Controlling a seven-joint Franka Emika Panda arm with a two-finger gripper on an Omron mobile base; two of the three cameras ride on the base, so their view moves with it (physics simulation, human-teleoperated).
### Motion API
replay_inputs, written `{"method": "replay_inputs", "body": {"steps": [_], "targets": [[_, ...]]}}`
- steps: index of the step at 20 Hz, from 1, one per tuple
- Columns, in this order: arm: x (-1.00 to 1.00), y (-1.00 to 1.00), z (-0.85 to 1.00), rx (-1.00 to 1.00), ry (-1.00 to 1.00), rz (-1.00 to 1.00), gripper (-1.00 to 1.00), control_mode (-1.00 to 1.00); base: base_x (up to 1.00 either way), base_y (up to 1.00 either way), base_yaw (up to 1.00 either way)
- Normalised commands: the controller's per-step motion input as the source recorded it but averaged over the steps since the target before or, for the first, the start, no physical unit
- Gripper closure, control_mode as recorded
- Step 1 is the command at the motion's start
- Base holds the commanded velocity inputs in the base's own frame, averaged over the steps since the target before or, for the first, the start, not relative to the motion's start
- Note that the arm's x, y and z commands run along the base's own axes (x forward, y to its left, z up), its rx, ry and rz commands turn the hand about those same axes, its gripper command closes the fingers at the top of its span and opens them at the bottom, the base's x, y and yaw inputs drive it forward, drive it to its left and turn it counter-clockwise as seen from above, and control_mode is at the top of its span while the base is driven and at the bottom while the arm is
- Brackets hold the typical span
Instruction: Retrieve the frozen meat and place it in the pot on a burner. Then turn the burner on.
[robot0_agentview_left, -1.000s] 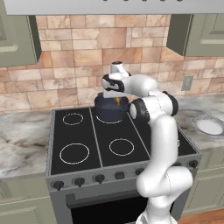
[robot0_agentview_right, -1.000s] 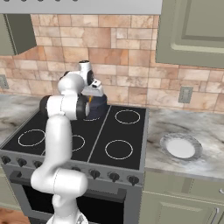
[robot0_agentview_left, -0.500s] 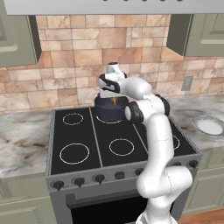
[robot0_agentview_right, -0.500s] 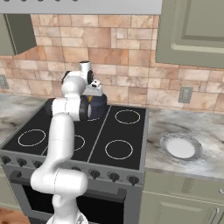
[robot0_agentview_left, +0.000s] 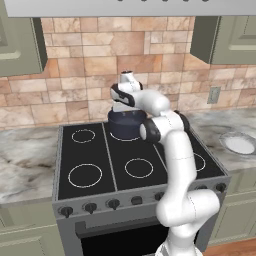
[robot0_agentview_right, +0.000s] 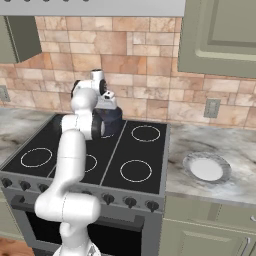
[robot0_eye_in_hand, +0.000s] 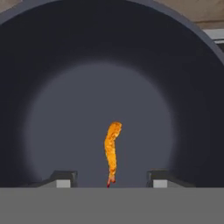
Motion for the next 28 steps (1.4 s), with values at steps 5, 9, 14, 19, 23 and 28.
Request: {"method": "replay_inputs", "body": {"steps": [5, 9, 14, 19, 23, 28], "targets": [[-0.19, -0.04, 0.0, 0.0, 0.0, 0.0, -1.0, -1.0, 0.0, 0.0, 0.0], [-0.42, -0.04, 0.09, 0.0, 0.0, 0.0, -1.0, -1.0, 0.0, 0.0, 0.0], [-0.7, -0.12, 0.19, 0.0, 0.0, 0.0, -1.0, -1.0, 0.0, 0.0, 0.0], [-0.85, -0.18, 0.12, 0.0, 0.0, 0.0, -1.0, -1.0, 0.0, 0.0, 0.0], [-1.0, -0.26, 0.0, 0.0, 0.0, 0.0, -1.0, -1.0, 0.0, 0.0, 0.0], [-1.0, -0.23, 0.26, 0.0, -0.16, 0.0, -1.0, -1.0, 0.0, 0.0, 0.0]]}}
